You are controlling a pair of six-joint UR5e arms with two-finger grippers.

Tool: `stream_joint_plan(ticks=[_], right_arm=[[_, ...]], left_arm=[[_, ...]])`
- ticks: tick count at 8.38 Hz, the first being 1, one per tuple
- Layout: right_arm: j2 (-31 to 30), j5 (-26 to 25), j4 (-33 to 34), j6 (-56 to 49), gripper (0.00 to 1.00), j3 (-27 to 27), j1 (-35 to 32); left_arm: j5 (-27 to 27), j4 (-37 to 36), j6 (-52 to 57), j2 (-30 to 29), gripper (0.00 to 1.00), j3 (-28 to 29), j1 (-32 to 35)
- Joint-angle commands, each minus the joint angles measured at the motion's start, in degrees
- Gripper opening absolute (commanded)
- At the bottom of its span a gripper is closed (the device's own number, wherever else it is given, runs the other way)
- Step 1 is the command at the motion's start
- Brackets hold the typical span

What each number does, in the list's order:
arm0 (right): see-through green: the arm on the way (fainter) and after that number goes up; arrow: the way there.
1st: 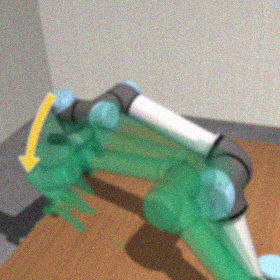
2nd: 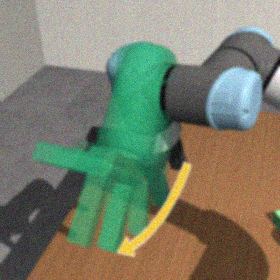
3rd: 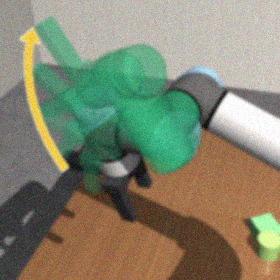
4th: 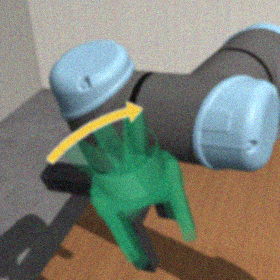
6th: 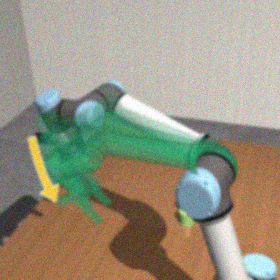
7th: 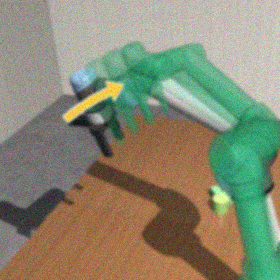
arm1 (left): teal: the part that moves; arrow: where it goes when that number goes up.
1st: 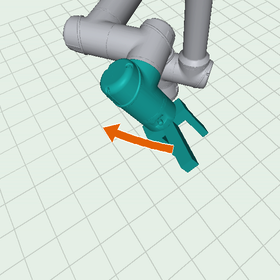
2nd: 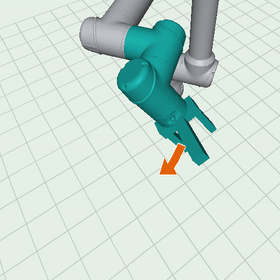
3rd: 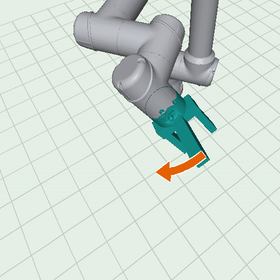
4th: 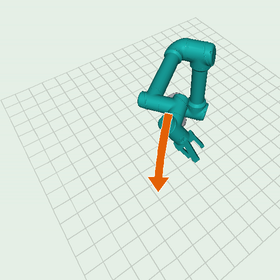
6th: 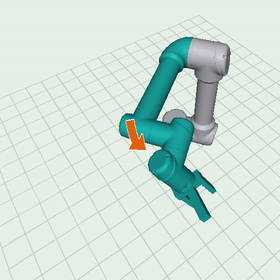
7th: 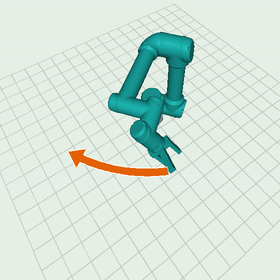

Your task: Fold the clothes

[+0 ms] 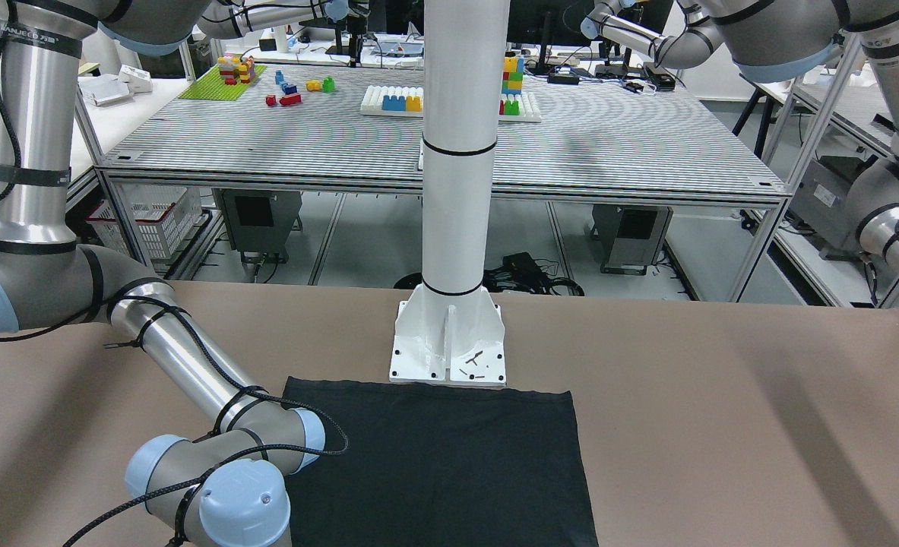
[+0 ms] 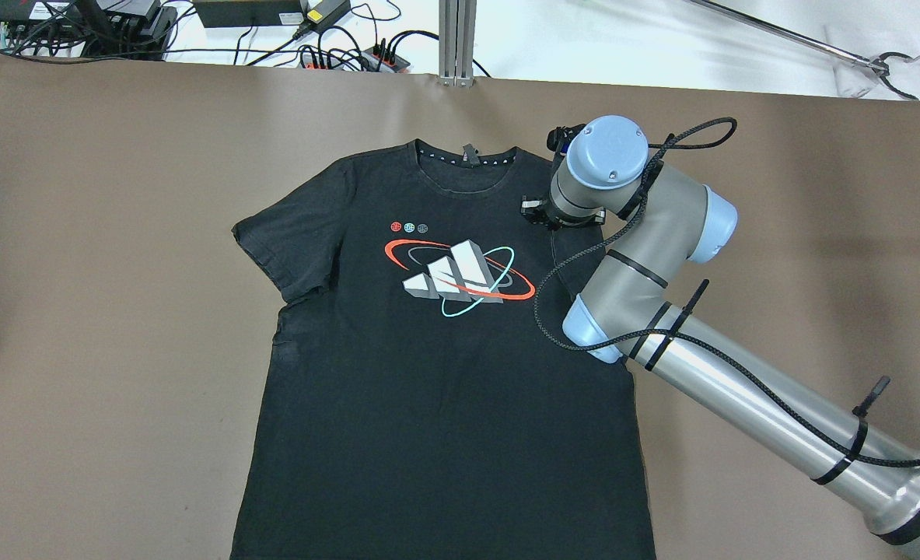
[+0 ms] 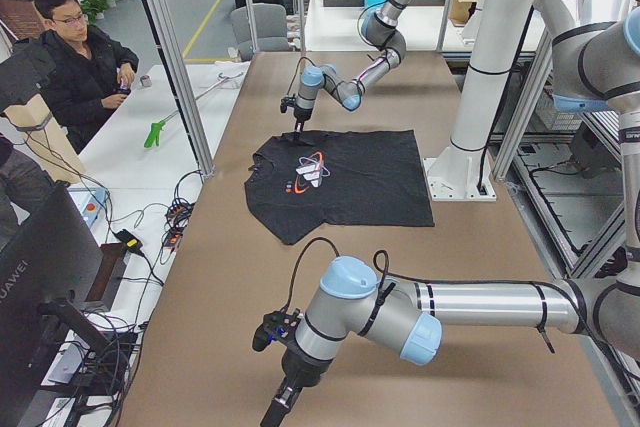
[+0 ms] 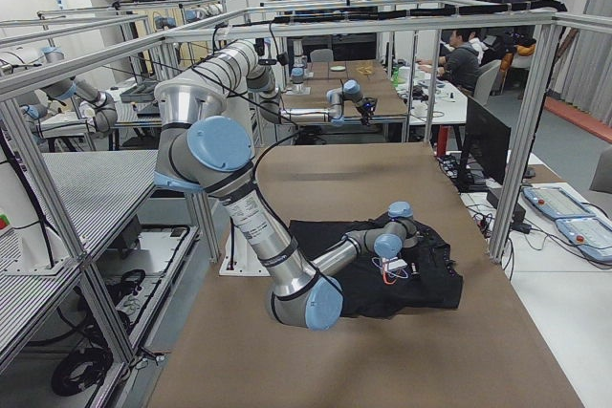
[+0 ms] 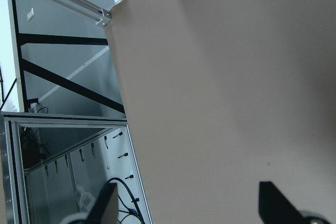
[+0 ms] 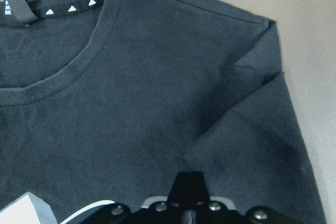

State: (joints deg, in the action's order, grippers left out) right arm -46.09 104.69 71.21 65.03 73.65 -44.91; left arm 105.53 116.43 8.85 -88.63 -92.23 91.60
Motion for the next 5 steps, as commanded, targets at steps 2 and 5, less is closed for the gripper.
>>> stream_joint_plan(ticks=[2, 5], right_arm=[[1.35, -0.89, -0.02, 5.53, 0.0, 0.01, 1.66], [2.41, -1.07, -0.02, 9.75, 0.05, -0.17, 2.63]], left_arm=[[0.11, 1.17, -0.24, 0.56, 0.94, -0.14, -0.28], [0.11, 2.4, -0.24, 1.35, 0.94, -0.14, -0.28]])
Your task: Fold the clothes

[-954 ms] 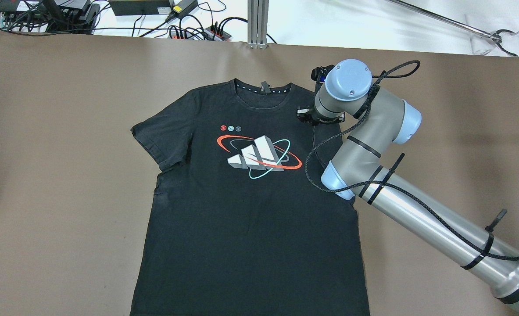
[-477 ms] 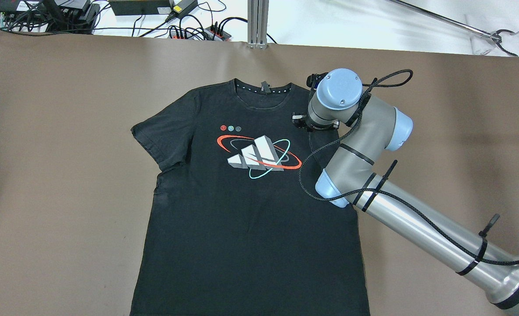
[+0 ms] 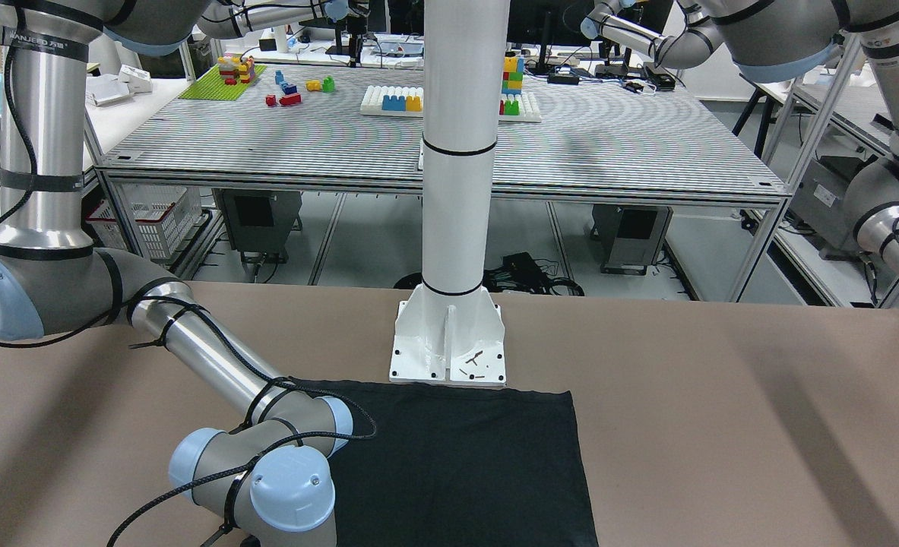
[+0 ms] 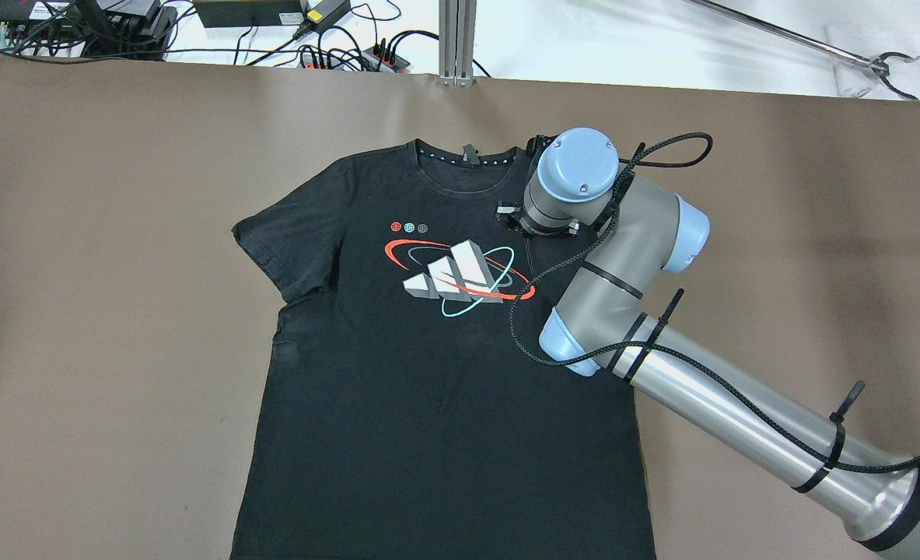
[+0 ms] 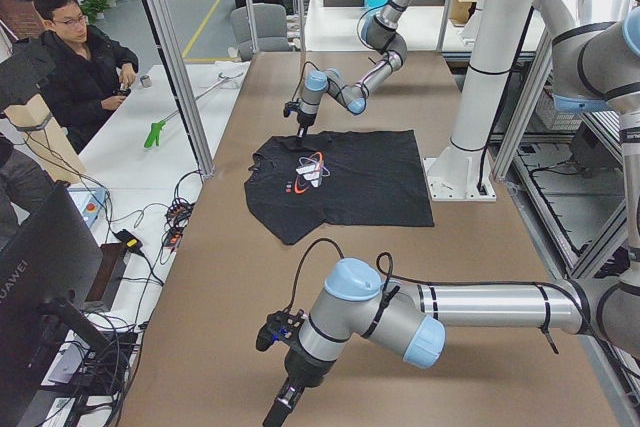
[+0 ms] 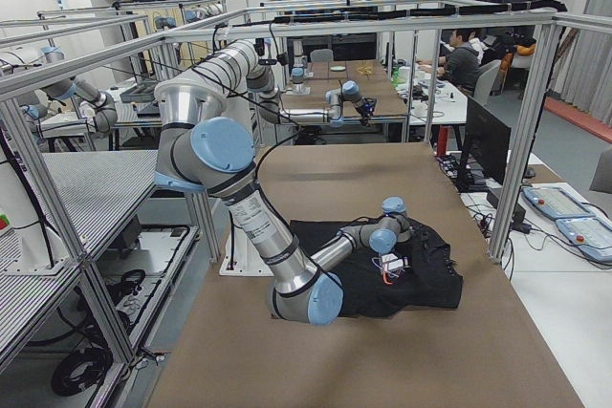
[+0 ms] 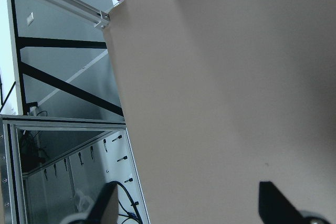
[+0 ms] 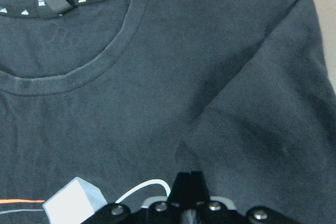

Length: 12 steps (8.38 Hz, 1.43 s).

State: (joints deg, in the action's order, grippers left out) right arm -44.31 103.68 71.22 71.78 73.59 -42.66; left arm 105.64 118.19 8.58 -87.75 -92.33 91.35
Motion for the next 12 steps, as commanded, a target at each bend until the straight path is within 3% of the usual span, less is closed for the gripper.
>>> stream_joint_plan(ticks=[1, 2, 4, 6, 8, 10, 12], right_arm=[[1.5, -0.06, -0.03, 5.19, 0.15, -0.2, 0.47], [2.03, -1.1, -0.03, 9.39, 0.93, -1.08, 1.43], [2.21, -3.65, -0.12, 10.39, 0.94, -1.08, 3.27], [1.69, -3.57, -0.03, 11.36, 0.94, 1.53, 3.72], [0.73, -3.31, 0.32, 10.49, 0.94, 4.26, 3.72], [-0.07, -3.22, 0.32, 9.96, 0.94, 5.59, 3.72], [-0.86, -3.22, 0.32, 8.91, 0.94, 5.68, 3.72]], left_arm=[[0.09, 0.55, 0.04, 0.47, 0.94, 0.04, -0.03], [1.22, 0.55, 0.04, 0.47, 0.94, 0.04, -0.03], [11.38, -0.07, -3.1, -1.62, 0.94, 0.04, -1.17], [19.4, -0.33, -16.84, -5.83, 0.94, 0.39, -7.9], [19.87, -0.24, -31.01, -12.32, 0.93, 1.44, -18.09], [20.04, -0.33, -39.3, -23.9, 0.85, 11.33, -25.93], [22.13, 0.11, -39.86, -30.26, 0.77, 19.52, -28.32]])
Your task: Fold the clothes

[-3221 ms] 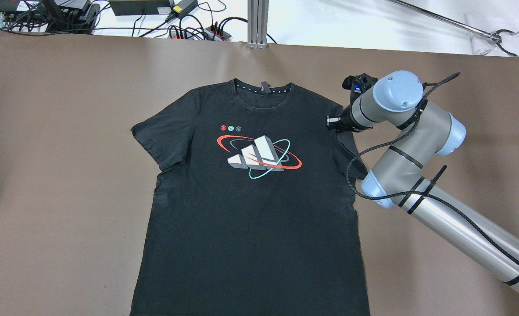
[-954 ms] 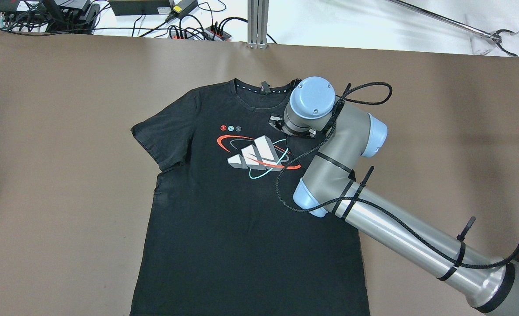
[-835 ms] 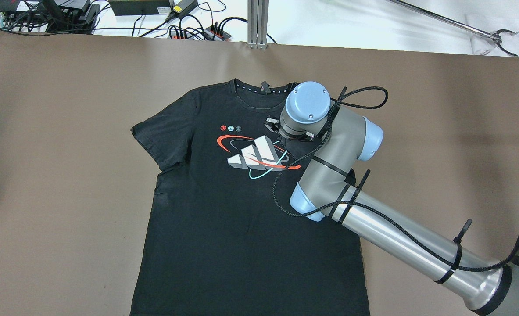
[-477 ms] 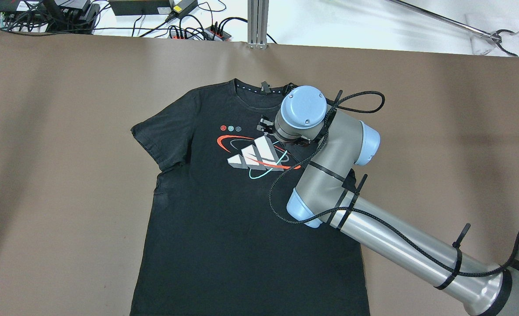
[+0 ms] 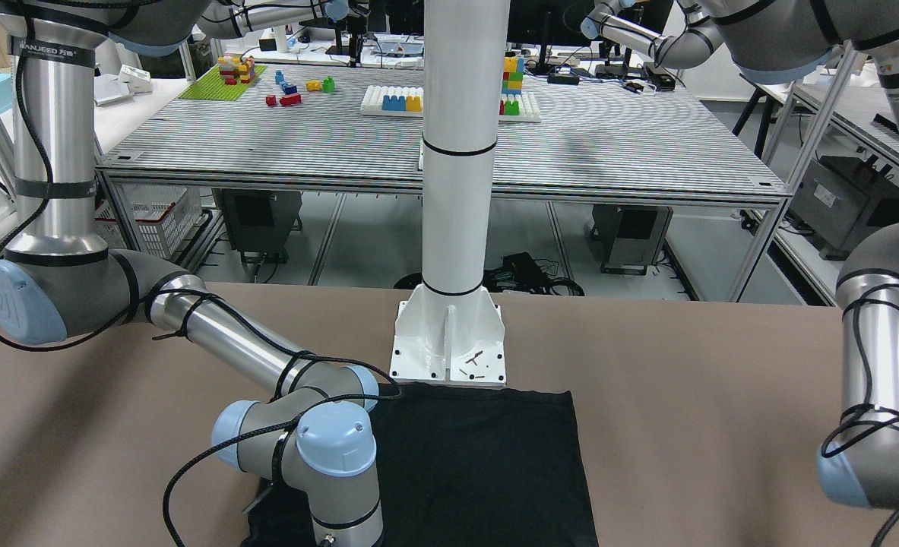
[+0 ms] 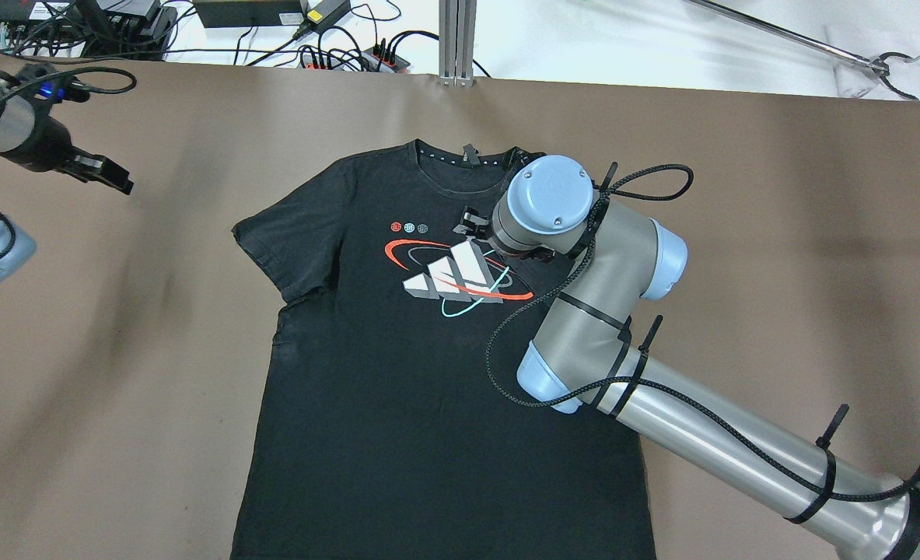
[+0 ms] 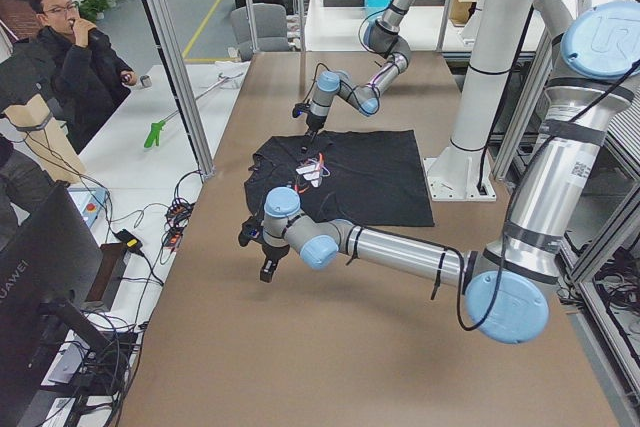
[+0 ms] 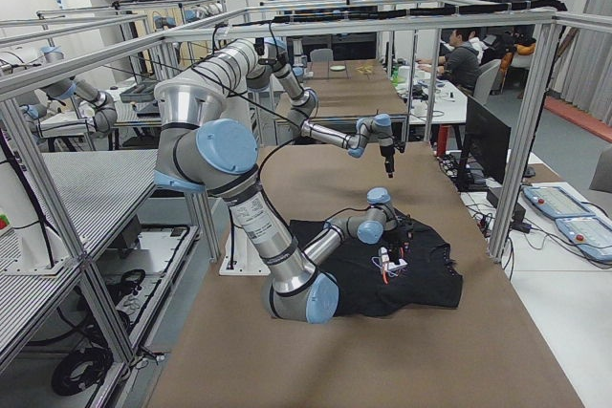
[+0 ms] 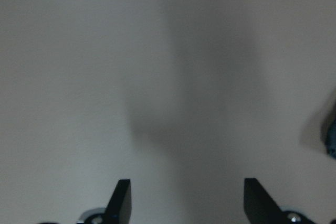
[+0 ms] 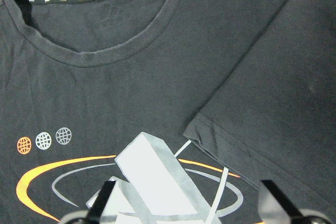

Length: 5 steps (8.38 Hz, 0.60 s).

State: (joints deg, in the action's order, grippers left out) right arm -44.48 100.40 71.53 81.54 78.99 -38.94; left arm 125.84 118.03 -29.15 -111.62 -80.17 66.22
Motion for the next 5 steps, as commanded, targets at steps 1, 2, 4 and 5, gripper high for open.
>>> stream_joint_plan(ticks=[1, 2, 4, 5], right_arm=[[-1.13, -0.03, -0.07, -1.64, 0.94, 0.37, 0.01], [-1.22, -0.11, -0.07, -1.73, 0.94, 0.37, 0.01], [-1.05, -0.29, -0.34, -1.73, 0.94, 0.29, 0.01], [-1.31, -0.29, -0.25, -1.82, 0.94, 0.37, 0.01]], left_arm=[[3.17, 0.45, -4.23, -7.37, 0.75, 8.53, -4.25], [4.66, 0.53, -8.43, -8.17, 0.72, 8.71, -5.48], [4.68, 2.37, -13.28, -8.61, 0.64, 8.71, -7.94], [4.68, 3.51, -14.52, -8.7, 0.59, 9.23, -9.08]])
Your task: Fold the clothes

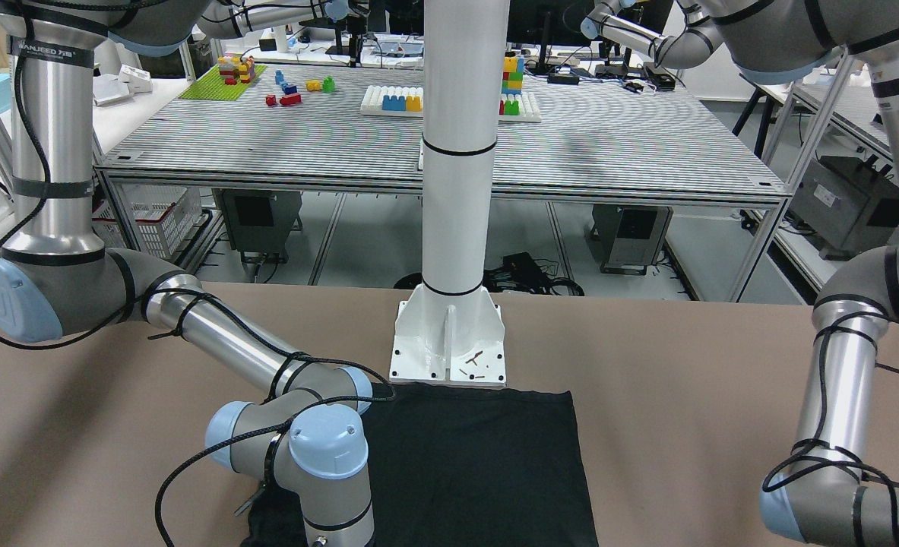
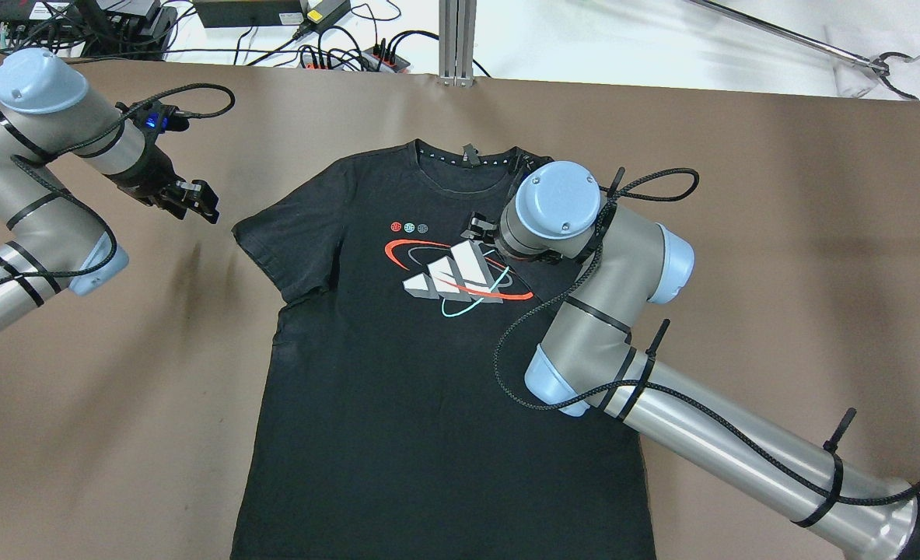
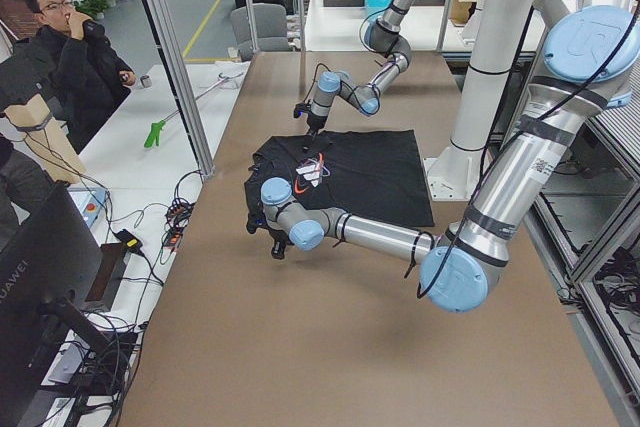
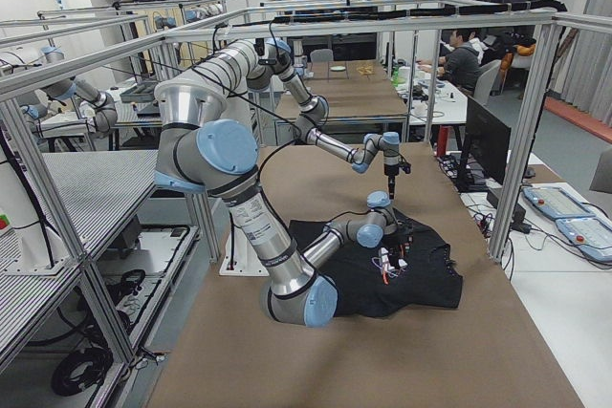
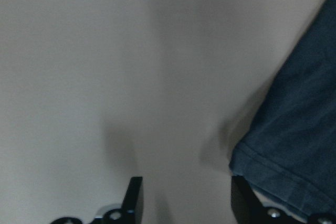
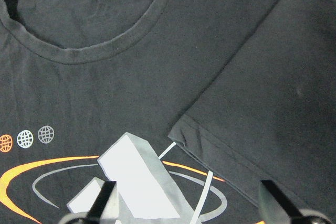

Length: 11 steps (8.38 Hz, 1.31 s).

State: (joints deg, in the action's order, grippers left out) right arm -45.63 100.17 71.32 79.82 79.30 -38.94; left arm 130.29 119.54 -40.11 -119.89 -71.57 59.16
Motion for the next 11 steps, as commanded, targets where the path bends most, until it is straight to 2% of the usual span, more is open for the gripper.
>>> stream_joint_plan(ticks=[1, 3, 7, 8, 9, 10, 11], right_arm=[[-0.51, 0.46, -0.04, -0.89, 0.94, 0.24, -0.17], [-2.79, 0.56, 0.13, -2.04, 0.94, 4.09, -0.35], [-3.41, 0.56, 0.04, -2.22, 0.94, 4.46, -0.44], [-3.5, 0.56, 0.04, -2.22, 0.94, 4.46, -0.44], [-3.5, 0.38, -0.22, -2.22, 0.94, 4.46, -0.44], [-3.5, 0.12, -0.39, -2.22, 0.94, 4.46, -0.52], [-3.68, 0.12, -0.39, -2.22, 0.94, 4.46, -0.79]], left_arm=[[0.31, 3.31, -3.66, -0.69, 0.57, 2.21, -2.11], [0.31, 4.91, -4.62, -1.4, 0.52, 3.71, -2.29], [0.23, 5.17, -7.26, -4.39, 0.47, 5.21, -3.96], [0.23, 5.17, -7.26, -4.3, 0.37, 5.3, -3.96], [0.23, 5.17, -7.26, -4.21, 0.11, 5.39, -3.87], [0.23, 5.17, -7.26, -4.3, 0.0, 5.13, -3.87], [0.23, 5.17, -7.43, -4.56, 0.0, 4.6, -3.79]])
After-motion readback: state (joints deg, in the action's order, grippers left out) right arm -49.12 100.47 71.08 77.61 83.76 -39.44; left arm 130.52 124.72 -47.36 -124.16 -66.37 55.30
